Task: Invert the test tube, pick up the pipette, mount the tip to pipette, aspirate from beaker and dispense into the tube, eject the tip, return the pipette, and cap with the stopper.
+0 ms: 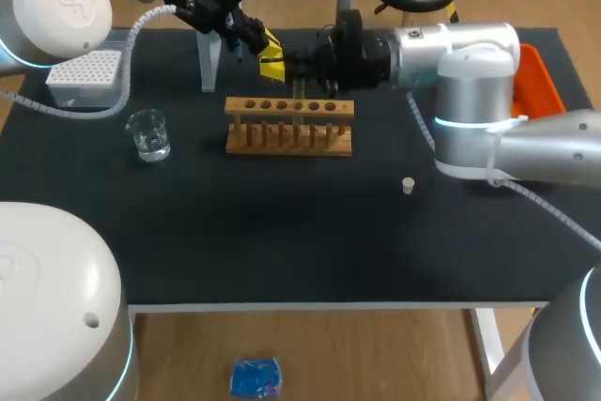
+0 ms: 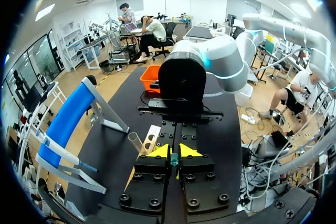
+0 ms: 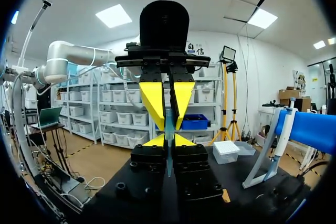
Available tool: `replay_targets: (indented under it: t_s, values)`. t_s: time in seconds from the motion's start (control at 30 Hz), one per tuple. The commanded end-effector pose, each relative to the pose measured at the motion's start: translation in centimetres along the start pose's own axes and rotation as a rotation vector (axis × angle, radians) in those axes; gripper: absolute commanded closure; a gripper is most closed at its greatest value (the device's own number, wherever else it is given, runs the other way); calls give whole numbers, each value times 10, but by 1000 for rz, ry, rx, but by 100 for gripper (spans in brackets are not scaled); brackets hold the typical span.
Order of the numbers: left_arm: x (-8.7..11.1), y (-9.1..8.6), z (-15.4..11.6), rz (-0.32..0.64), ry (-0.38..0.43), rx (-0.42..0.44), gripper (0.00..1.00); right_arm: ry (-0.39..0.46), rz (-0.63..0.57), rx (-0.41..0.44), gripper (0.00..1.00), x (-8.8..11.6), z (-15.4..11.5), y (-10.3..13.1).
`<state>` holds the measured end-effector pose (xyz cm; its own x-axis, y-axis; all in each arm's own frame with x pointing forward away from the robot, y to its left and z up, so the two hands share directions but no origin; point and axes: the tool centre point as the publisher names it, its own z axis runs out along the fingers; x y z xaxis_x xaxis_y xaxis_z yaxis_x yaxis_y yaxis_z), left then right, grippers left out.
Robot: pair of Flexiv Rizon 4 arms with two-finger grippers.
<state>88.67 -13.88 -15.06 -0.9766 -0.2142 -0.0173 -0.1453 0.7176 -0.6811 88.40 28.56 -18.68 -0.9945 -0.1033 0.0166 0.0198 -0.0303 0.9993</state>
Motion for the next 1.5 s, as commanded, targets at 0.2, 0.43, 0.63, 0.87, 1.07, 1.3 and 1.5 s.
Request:
replay_targets:
  t_s: [0.2, 0.43, 0.63, 0.87, 1.07, 1.3, 1.5]
  values:
    - [0, -1, -1, 0, 2, -2, 0, 4, 1, 20, 100, 1, -4, -1]
    - [0, -1, -1, 0, 2, -2, 0, -1, 6, 27, 100, 7, -33, 0]
    - [0, -1, -1, 0, 2, -2, 0, -6, 7, 19, 100, 20, -78, 5]
    - [0, -1, -1, 0, 2, -2, 0, -37, 6, 9, 100, 33, -141, 14]
    - [0, -1, -1, 0, 2, -2, 0, -59, -6, 8, 100, 45, -184, 17]
    - [0, -1, -1, 0, 2, -2, 0, -62, -14, 28, 100, 57, -218, 14]
    - [0, -1, -1, 0, 2, -2, 0, -86, -15, 21, 100, 67, -241, 6]
